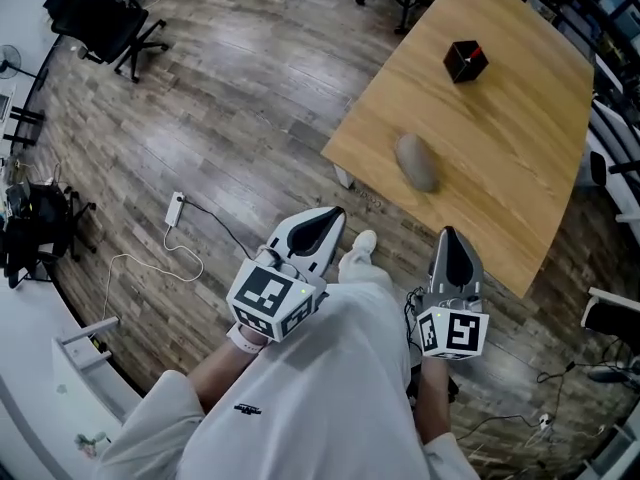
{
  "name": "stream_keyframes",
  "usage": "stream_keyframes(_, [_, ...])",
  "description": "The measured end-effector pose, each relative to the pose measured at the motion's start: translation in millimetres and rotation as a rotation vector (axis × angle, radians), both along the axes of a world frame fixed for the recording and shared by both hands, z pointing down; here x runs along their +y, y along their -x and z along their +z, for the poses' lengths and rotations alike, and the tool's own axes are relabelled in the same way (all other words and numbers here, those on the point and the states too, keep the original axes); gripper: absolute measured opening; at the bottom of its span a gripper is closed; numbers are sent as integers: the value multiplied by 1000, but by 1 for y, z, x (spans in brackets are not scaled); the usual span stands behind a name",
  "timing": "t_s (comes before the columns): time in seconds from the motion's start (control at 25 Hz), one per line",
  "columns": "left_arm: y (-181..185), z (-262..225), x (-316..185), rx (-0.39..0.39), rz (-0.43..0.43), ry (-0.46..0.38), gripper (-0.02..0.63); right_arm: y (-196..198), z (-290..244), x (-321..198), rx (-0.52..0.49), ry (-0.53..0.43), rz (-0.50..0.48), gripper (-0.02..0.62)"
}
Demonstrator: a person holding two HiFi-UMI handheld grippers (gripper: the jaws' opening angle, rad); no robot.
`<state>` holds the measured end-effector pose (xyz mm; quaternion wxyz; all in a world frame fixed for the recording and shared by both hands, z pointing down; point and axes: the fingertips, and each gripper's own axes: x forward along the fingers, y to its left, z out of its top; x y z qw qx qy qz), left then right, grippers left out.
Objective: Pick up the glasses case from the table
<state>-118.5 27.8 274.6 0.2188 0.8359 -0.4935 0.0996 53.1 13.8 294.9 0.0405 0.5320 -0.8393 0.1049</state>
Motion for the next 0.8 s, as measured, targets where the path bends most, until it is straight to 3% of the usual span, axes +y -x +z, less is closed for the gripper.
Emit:
stream_keyframes(0.28, [-22,3,-47,-14,28,9,8,-28,7,-56,-3,-4,36,11])
stream_keyframes(0.52, [-41,8,-71,-18,52,17,8,-47,16,-73,-3,14,53,11])
stream_keyframes(0.8, [-43,17,-81,-12,73,39,8,-43,26,-74,3,54,50,11])
